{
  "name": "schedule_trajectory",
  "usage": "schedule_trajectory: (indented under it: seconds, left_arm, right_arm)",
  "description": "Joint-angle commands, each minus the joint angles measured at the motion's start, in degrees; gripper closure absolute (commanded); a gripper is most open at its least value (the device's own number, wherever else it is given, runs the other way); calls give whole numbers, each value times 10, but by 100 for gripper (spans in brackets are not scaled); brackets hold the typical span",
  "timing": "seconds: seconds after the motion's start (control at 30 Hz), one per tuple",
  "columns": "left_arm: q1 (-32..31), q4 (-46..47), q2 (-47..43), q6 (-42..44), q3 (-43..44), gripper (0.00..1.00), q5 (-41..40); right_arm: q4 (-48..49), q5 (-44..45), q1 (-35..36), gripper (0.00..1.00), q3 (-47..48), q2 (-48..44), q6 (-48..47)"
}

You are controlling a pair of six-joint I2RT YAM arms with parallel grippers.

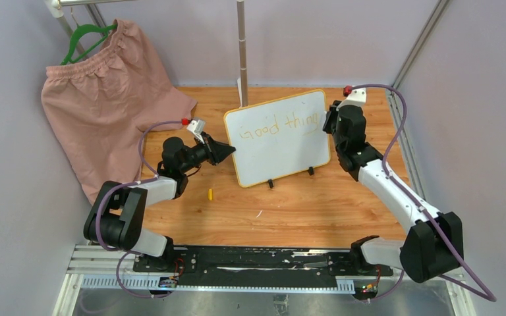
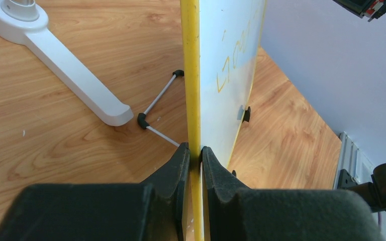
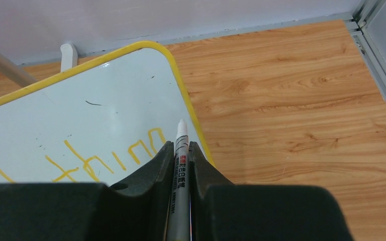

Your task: Write a sentence on the whiteboard

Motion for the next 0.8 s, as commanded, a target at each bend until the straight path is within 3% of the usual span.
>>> schedule_trajectory:
  seconds: [0.0, 0.77]
  left_arm:
    - [-7, 0, -11, 19, 12, 100, -1]
    - [-7, 0, -10, 19, 13, 100, -1]
  right_arm:
    - [24, 6, -8, 100, 9, 12, 10]
    - [29, -19, -9, 100, 26, 39, 17]
